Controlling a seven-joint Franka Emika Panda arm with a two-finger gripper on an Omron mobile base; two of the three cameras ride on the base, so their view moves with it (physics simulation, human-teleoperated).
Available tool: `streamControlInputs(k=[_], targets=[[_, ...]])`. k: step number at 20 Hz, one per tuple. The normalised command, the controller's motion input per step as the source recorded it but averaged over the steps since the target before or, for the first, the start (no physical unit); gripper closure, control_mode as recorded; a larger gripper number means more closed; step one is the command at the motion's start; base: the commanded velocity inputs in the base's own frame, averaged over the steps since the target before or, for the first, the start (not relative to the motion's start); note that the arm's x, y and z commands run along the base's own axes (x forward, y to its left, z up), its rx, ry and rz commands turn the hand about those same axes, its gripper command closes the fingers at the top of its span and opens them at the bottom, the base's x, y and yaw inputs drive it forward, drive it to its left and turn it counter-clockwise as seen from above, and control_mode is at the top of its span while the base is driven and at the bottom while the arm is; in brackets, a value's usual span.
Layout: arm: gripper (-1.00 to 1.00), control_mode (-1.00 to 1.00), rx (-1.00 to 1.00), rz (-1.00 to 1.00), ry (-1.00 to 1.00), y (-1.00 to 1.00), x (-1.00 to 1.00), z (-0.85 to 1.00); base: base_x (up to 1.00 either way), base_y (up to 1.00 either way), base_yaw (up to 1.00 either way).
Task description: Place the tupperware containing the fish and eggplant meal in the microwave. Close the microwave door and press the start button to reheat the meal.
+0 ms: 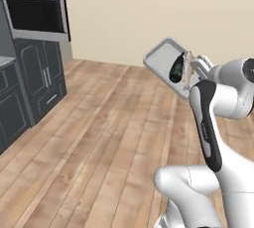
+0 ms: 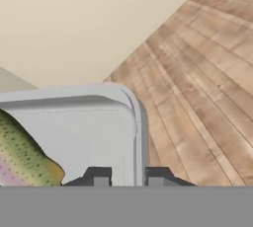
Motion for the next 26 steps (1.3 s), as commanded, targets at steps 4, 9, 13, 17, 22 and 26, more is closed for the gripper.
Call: streamControlInputs(k=[4, 9, 13, 17, 22, 26], targets=[[1.0, 1.0, 0.0, 0.0, 0.0, 0.0, 0.0, 0.0, 1.0, -0.08, 0.0], [1.0, 1.0, 0.0, 0.0, 0.0, 0.0, 0.0, 0.0, 1.0, -0.27, 0.12], [1.0, 1.0, 0.0, 0.0, 0.0, 0.0, 0.0, 0.0, 1.0, -0.31, 0.24], [1.0, 1.0, 0.0, 0.0, 0.0, 0.0, 0.0, 0.0, 1.0, -0.35, 0.35], [1.0, 1.0, 0.0, 0.0, 0.0, 0.0, 0.0, 0.0, 1.0, -0.26, 0.45], [1.0, 1.0, 0.0, 0.0, 0.0, 0.0, 0.0, 0.0, 1.0, -0.26, 0.45]])
